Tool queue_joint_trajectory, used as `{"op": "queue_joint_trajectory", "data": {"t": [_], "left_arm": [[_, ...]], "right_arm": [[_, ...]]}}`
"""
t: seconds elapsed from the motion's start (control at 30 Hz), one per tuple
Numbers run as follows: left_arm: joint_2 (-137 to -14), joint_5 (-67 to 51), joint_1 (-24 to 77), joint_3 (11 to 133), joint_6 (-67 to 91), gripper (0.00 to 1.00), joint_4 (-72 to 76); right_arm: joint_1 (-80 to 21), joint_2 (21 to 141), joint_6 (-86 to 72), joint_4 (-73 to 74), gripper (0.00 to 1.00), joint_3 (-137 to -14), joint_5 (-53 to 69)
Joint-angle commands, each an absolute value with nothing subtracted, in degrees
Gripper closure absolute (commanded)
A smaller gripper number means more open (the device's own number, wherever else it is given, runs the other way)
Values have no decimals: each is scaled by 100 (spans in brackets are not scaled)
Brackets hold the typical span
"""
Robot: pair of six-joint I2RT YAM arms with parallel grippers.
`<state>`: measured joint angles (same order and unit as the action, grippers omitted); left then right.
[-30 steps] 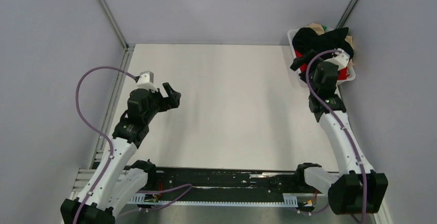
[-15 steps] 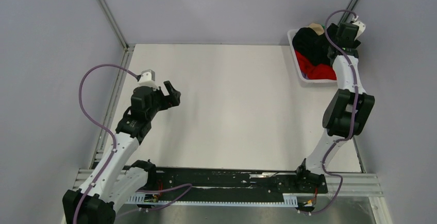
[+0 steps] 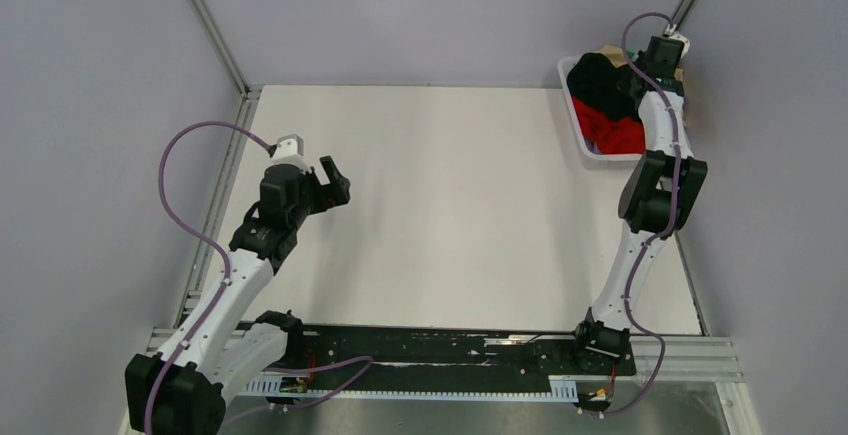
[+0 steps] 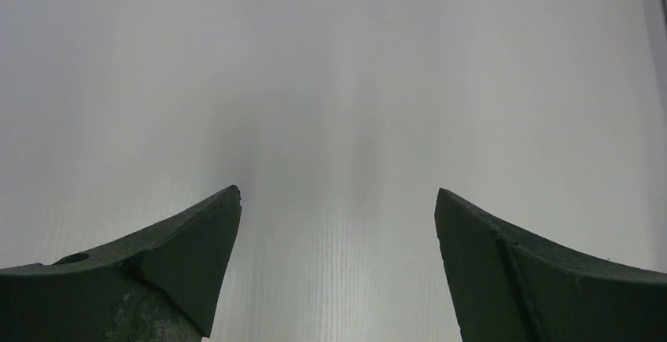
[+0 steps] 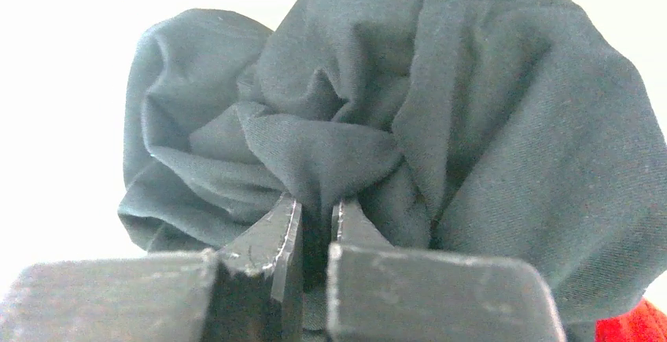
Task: Fold and stack the t-shirts
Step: Grab crumpled tshirt from bin with the right arm, then move the tshirt to the center of the board
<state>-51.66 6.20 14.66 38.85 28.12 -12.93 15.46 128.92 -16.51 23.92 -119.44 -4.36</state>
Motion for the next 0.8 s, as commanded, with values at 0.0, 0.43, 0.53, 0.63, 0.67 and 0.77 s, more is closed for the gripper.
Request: {"op": "queue_joint_trajectory", "data": {"t": [0.0, 0.43, 0.53, 0.63, 0.67, 0.77], "left_arm": [[-5199, 766, 1468, 4111, 2797, 0, -1051], [-4781, 679, 1469, 4060, 2942, 0, -1294], [-4593, 724, 1472, 4021, 2991, 0, -1401], [-4353, 778, 1468, 4013, 3027, 0, -1504], [-4308, 784, 1468, 4015, 3046, 0, -1558], [-4060, 863, 1474, 4010, 3089, 0, -1721]], "right_arm": [[1529, 12469, -1750, 2035, 100, -12547, -96], [1318, 9953, -3257, 1157, 100, -11568, 3551], [939, 9628, -3483, 1145, 100, -11448, 4125], [309, 9373, -3387, 1154, 100, -11327, 4436], [95, 9296, -3369, 1166, 100, -11250, 4468], [-687, 9043, -3229, 1191, 100, -10813, 4443]]}}
